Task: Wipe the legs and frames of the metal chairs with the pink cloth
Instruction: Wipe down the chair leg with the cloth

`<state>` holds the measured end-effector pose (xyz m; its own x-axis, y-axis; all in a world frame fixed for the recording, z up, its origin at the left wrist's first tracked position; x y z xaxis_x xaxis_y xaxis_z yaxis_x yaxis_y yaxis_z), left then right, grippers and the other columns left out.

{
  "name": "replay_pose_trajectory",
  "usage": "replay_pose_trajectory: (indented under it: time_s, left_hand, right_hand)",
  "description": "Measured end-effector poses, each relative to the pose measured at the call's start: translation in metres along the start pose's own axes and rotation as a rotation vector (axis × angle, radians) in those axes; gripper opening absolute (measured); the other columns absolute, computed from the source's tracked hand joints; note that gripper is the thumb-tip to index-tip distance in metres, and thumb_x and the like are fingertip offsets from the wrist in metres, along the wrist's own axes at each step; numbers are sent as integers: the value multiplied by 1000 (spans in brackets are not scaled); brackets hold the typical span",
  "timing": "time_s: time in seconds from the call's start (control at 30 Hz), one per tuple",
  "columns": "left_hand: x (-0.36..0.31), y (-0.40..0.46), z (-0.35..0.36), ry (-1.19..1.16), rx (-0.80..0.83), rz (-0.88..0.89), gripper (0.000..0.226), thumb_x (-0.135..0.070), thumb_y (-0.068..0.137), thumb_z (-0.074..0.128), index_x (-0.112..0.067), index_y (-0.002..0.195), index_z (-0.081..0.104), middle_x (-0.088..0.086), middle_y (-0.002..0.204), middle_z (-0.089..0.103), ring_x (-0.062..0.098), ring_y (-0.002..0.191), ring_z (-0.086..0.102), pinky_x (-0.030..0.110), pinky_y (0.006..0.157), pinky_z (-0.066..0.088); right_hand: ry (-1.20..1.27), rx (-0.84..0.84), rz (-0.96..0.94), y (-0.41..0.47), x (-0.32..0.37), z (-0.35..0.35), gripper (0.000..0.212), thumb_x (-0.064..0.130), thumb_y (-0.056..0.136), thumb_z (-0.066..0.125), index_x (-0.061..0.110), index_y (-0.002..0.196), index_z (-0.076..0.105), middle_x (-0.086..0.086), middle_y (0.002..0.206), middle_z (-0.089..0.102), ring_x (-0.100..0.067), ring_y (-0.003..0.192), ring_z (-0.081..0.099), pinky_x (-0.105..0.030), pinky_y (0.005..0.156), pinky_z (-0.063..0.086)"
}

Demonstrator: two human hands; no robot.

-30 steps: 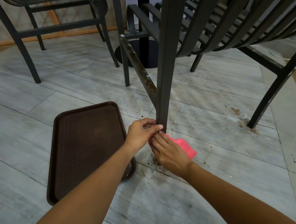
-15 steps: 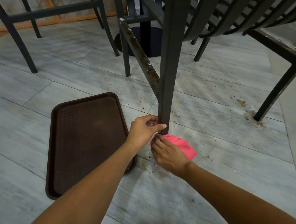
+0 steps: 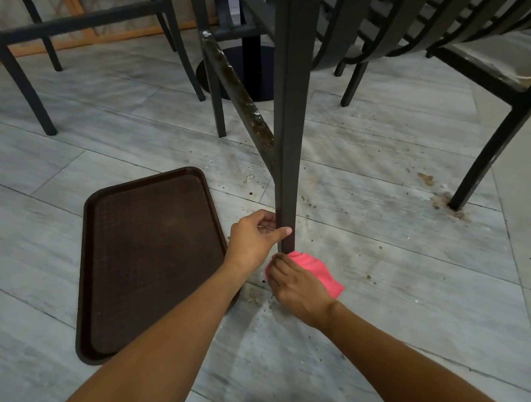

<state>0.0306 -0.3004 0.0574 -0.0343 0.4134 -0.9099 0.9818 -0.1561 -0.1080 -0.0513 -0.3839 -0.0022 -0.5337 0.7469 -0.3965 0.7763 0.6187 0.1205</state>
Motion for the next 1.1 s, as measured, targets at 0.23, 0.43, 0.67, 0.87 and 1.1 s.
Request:
replay_pose_trajectory:
  time_s: [0.23, 0.43, 0.67, 0.87, 1.1]
  left_hand:
    - [0, -1, 1, 19, 5, -21, 21, -23, 76, 76, -16, 92, 66, -12, 76, 62, 1, 68, 59, 6, 61, 43]
    - [7, -6, 7, 33, 47, -68, 28, -24, 76, 76, -16, 102, 67, -1, 92, 68, 14, 84, 64, 26, 82, 49]
    - [10, -7, 14, 13, 42, -96, 26, -20, 78, 74, -15, 103, 70, -1, 90, 71, 10, 86, 65, 25, 85, 50]
    - [16, -2, 11, 6, 68, -104, 26, -24, 75, 76, -21, 100, 72, -3, 85, 72, 11, 85, 66, 37, 90, 53]
    - [21, 1, 11, -16, 77, -86, 25, -23, 74, 77, -23, 99, 72, -5, 84, 72, 8, 82, 66, 34, 87, 54]
  right_hand:
    - [316, -82, 324, -44, 3, -8, 40, 11, 67, 74, 11, 107, 69, -8, 110, 67, -36, 107, 61, -53, 93, 47]
    - [927, -228, 931, -61, -29, -35, 21, 23, 88, 62, 28, 108, 62, 7, 98, 66, -9, 82, 64, -18, 64, 50]
    - [1134, -424, 1126, -27, -54, -30, 36, -6, 89, 50, 12, 116, 66, 5, 111, 61, -5, 101, 55, 2, 87, 35]
    - [1226, -341, 1063, -10, -45, -23, 41, -2, 91, 51, 38, 86, 60, 18, 90, 56, 7, 83, 53, -9, 87, 41]
    - [1399, -327, 1113, -12, -41, -8, 39, -1, 90, 51, 33, 106, 58, 14, 99, 57, -3, 93, 52, -9, 84, 41]
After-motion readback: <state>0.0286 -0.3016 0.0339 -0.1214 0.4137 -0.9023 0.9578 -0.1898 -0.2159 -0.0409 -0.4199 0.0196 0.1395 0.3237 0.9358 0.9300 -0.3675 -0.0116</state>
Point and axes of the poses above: each hand's wrist, its own y-axis towards the middle knuckle, its own z-axis out of the palm, x = y × z, the point moved 4 cm from there along y, towards the middle knuckle
